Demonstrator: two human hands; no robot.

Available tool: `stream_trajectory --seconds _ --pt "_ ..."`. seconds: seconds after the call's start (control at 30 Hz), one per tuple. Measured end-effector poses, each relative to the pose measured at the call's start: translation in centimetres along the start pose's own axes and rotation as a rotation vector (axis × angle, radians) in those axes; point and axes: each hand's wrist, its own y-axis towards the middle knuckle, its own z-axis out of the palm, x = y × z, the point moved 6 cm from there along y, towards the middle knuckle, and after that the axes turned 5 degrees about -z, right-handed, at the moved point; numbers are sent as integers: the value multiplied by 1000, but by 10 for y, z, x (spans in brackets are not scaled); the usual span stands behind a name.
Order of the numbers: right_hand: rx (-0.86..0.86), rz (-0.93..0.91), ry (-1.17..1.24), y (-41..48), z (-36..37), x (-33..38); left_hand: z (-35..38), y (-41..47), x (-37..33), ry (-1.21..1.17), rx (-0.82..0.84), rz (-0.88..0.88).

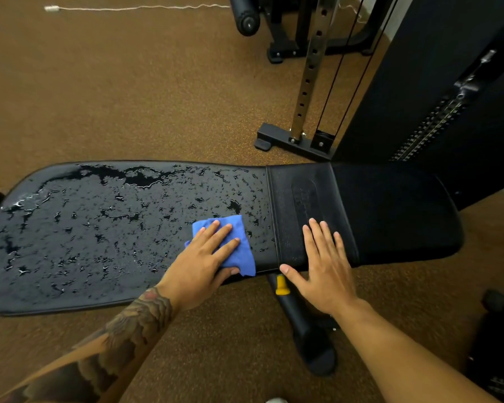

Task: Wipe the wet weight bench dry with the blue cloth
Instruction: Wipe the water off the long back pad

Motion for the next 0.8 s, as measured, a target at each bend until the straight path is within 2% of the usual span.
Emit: stream_trajectory --seconds 0.23,0.33,0.47,0.67,0.8 --pt "-6 12 6 1 2 -1 11 50 -43 30 3 56" --pt "-13 16 -3 1 3 -1 7 83 -40 26 20 2" --pt "-30 12 -6 0 1 0 1 109 -12 28 -4 -177" --pt "-33 7 13 -1 -1 1 -3 58 15 -42 -74 -341" --pt "-41 4 11 0 -1 0 9 14 -38 -38 -58 -194"
